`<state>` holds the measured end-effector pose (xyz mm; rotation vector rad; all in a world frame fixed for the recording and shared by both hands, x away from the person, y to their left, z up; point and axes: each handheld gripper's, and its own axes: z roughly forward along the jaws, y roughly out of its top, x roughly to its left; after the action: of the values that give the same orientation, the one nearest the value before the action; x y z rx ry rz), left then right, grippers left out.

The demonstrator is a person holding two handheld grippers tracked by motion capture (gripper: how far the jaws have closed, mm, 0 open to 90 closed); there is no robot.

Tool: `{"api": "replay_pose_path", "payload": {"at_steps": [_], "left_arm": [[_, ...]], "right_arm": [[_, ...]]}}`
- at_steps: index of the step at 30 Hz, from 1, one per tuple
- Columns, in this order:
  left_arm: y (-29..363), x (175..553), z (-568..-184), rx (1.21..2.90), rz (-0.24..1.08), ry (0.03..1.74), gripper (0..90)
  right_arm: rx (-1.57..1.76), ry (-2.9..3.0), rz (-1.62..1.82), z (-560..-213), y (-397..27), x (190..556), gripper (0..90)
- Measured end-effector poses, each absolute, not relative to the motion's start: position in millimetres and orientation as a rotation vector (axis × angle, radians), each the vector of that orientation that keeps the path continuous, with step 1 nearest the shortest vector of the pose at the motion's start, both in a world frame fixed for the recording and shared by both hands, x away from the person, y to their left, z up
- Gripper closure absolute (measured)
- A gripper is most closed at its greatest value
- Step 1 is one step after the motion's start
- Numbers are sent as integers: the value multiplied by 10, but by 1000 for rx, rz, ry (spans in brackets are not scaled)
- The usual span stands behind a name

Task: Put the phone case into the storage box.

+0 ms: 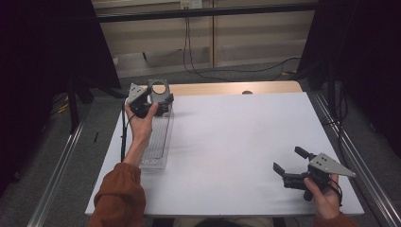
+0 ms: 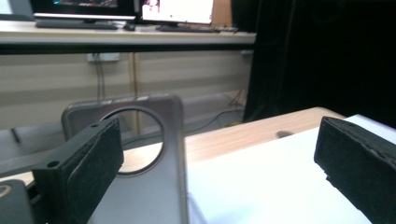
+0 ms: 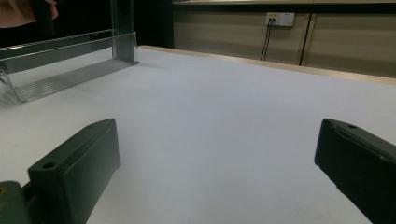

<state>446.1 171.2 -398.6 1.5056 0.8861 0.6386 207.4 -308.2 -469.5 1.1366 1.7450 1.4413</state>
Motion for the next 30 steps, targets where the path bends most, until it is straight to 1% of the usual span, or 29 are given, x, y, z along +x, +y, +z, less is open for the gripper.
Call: {"api": "replay_pose_path", "payload": {"at_steps": [7,9,17,18,19,24,27,30], "left_arm": [[1743,4324,-3970,1537,663,861,16],[1749,4289,-3979,1516,647,859,17],[1763,4151,-3942,1549,657,806,36],[1748,4134,-3941,1531,655,808,36],[1765,4115,-3931,1558,664,793,34],[1811,4025,-3891,1523,644,774,21],[1846,3972,-3909,1522,621,751,21],[1867,3905,-3936,1525,625,753,22]], "right_arm": [[1138,1748,1442,-4699,-3087,2082,0],[1138,1758,1440,-4702,-3094,2083,0],[1135,1750,1439,-4685,-3087,2053,0],[1138,1748,1438,-4683,-3085,2051,0],[1142,1744,1438,-4679,-3083,2050,0],[1138,1744,1431,-4677,-3078,2045,0],[1141,1745,1429,-4682,-3091,2049,0],[1144,1737,1427,-4678,-3090,2049,0]]}}
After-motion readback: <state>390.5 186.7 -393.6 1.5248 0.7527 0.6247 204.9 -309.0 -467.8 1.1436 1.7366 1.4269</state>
